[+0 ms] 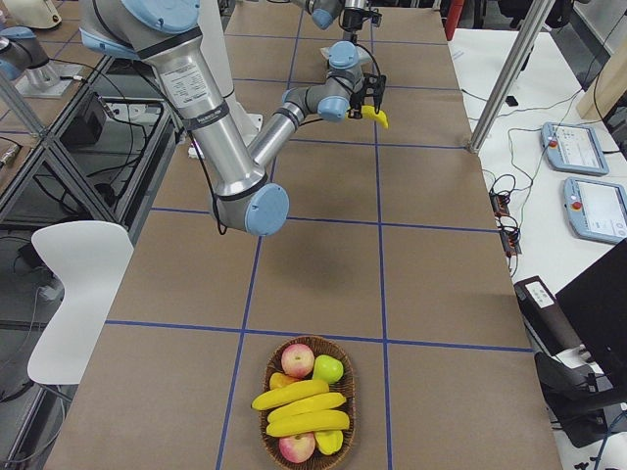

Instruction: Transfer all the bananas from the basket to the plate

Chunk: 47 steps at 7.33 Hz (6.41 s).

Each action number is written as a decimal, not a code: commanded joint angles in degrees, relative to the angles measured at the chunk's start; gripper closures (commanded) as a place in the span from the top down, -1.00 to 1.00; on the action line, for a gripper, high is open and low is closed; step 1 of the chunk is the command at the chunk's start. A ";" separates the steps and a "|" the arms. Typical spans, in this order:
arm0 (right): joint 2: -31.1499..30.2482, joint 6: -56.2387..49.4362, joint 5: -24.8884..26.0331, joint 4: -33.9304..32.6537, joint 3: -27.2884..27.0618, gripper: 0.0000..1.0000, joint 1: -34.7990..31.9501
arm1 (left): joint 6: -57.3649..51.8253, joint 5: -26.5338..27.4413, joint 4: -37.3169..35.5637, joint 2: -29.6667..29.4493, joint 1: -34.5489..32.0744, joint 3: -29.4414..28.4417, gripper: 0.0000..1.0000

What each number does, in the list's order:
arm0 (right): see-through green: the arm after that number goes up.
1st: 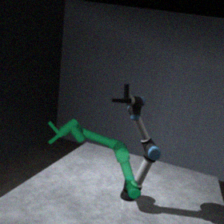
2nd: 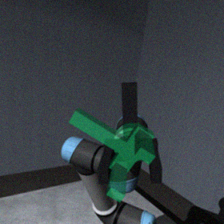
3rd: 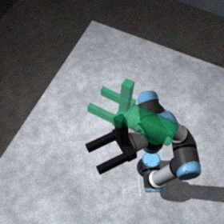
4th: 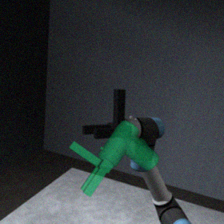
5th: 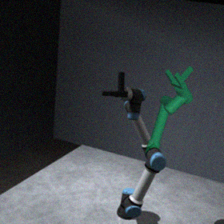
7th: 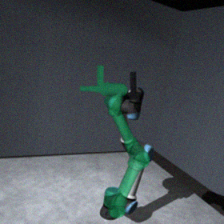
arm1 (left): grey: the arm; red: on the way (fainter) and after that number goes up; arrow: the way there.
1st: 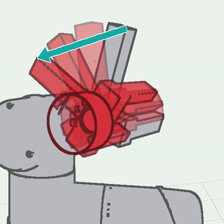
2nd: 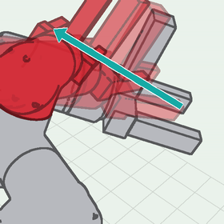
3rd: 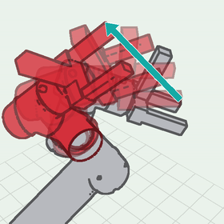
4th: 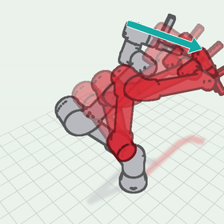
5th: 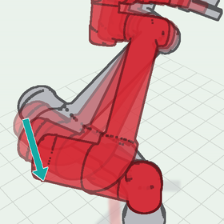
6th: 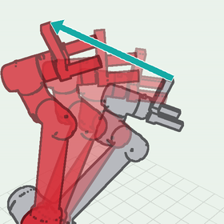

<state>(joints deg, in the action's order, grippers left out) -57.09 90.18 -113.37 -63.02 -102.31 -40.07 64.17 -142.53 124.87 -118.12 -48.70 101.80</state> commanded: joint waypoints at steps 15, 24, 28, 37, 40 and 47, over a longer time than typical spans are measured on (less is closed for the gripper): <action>6.29 8.78 -5.64 8.08 1.50 -0.74 4.21 | 2.62 10.34 24.81 -1.85 8.36 -4.86 -1.00; -10.30 7.99 -4.67 8.26 -6.76 1.00 -4.83 | 5.19 1.67 26.74 23.39 -5.74 -2.73 -1.00; -15.58 5.03 -0.72 8.00 -6.15 1.00 -6.77 | -24.15 5.65 26.66 34.53 -14.49 -11.96 -1.00; -17.97 1.05 -1.24 7.82 -6.14 1.00 -8.79 | -24.36 12.10 27.18 34.19 -13.61 -11.62 -0.34; -18.05 1.05 -0.89 7.65 -6.06 1.00 -8.88 | -24.36 11.75 27.27 34.10 -13.00 -11.62 0.51; -31.28 -14.71 -2.12 8.08 -7.72 1.00 -16.60 | -24.36 8.87 27.19 33.57 -13.52 -11.53 0.68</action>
<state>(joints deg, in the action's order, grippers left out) -83.40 82.28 -115.10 -55.06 -109.52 -54.34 39.91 -131.99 152.29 -84.47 -61.82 90.42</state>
